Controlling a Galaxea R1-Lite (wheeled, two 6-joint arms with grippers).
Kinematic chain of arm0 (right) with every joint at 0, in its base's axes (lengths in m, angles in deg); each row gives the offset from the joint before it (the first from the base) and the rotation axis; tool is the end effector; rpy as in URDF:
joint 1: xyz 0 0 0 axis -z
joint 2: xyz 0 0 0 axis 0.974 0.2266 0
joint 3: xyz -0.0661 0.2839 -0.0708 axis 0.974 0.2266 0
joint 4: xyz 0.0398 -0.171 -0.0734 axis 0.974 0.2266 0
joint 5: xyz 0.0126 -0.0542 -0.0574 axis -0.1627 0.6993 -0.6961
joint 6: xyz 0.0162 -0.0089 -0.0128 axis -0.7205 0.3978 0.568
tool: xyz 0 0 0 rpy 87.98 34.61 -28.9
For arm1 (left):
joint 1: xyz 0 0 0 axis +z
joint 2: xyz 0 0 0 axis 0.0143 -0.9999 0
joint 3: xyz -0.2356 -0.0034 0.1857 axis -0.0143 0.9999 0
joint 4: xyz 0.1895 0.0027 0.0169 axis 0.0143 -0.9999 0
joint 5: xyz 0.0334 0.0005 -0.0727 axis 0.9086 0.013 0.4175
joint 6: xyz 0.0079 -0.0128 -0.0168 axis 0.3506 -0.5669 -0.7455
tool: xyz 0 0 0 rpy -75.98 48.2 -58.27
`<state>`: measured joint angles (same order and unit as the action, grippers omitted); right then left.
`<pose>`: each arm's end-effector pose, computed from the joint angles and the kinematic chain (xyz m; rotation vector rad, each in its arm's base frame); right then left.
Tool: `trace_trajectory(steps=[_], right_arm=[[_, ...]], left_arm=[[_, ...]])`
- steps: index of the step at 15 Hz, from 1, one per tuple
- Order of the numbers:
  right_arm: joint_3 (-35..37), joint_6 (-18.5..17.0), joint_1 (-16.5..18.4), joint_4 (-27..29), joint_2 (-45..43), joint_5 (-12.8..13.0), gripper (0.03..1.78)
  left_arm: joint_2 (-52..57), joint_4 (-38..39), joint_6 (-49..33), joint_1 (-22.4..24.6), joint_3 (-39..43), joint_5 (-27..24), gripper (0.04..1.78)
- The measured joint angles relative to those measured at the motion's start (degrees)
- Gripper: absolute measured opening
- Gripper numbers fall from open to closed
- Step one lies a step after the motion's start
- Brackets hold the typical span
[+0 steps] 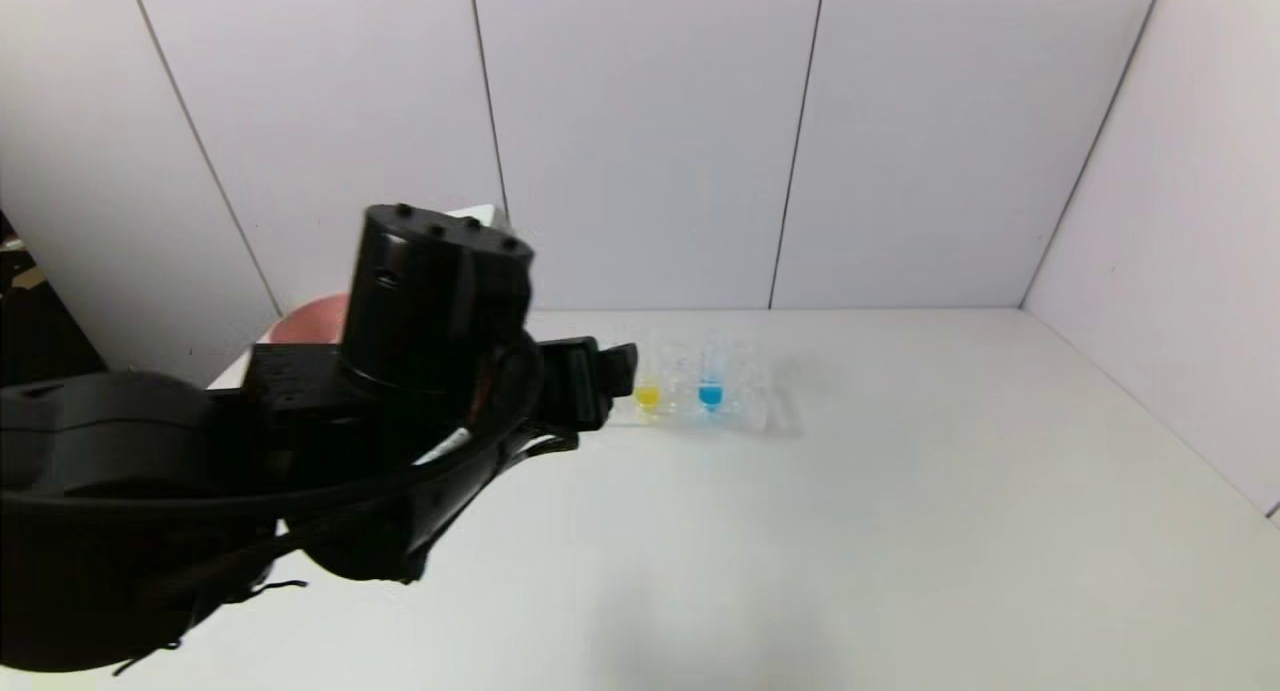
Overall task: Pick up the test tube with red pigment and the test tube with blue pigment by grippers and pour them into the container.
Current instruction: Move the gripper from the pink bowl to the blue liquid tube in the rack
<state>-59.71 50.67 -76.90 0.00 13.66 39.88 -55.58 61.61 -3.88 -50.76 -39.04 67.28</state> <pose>-0.0229 -0.0009 0.0757 0.0884 -0.0045 -0.0378 0.2019 -0.2214 0.2273 -0.2593 0.3340 -0.2276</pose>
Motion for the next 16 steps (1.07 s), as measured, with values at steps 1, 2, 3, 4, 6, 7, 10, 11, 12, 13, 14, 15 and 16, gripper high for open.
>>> trace_trajectory(steps=[1, 2, 3, 4, 6, 7, 10, 11, 12, 13, 14, 15, 16], right_arm=[[0.0, 0.0, 0.0, 0.0, 0.0, 0.0, 1.77], [0.0, 0.0, 0.0, 0.0, 0.0, 0.0, 1.77], [0.0, 0.0, 0.0, 0.0, 0.0, 0.0, 1.77], [0.0, 0.0, 0.0, 0.0, 0.0, 0.0, 1.77], [0.0, 0.0, 0.0, 0.0, 0.0, 0.0, 1.77], [0.0, 0.0, 0.0, 0.0, 0.0, 0.0, 1.77], [0.0, 0.0, 0.0, 0.0, 0.0, 0.0, 1.77], [0.0, 0.0, 0.0, 0.0, 0.0, 0.0, 1.77], [0.0, 0.0, 0.0, 0.0, 0.0, 0.0, 1.77], [0.0, 0.0, 0.0, 0.0, 0.0, 0.0, 1.77], [0.0, 0.0, 0.0, 0.0, 0.0, 0.0, 1.77], [0.0, 0.0, 0.0, 0.0, 0.0, 0.0, 1.77], [0.0, 0.0, 0.0, 0.0, 0.0, 0.0, 1.77]], left_arm=[[-2.9, -0.8, -0.2, -2.0, -3.5, 2.6, 1.76], [-5.6, -2.1, -0.3, -3.6, -6.9, 4.7, 1.76], [-8.3, -3.5, -0.4, -5.1, -10.4, 6.4, 1.76], [-11.0, -4.9, -0.5, -6.4, -13.6, 8.0, 1.76], [-16.6, -7.1, -0.9, -8.5, -19.6, 11.3, 1.76], [-19.5, -7.6, -1.1, -9.1, -22.0, 13.0, 1.76], [-26.3, -7.9, -1.5, -10.2, -26.9, 16.1, 1.76], [-28.0, -7.8, -1.4, -10.6, -28.2, 16.8, 1.76], [-29.2, -7.8, -1.4, -10.9, -29.4, 17.1, 1.76], [-30.4, -7.7, -1.2, -11.1, -30.4, 17.2, 1.76], [-31.4, -7.8, -1.1, -11.2, -31.3, 17.2, 1.76], [-32.4, -7.9, -0.9, -11.2, -32.2, 17.4, 1.76], [-33.3, -8.0, -0.8, -11.3, -33.2, 17.5, 1.76]])
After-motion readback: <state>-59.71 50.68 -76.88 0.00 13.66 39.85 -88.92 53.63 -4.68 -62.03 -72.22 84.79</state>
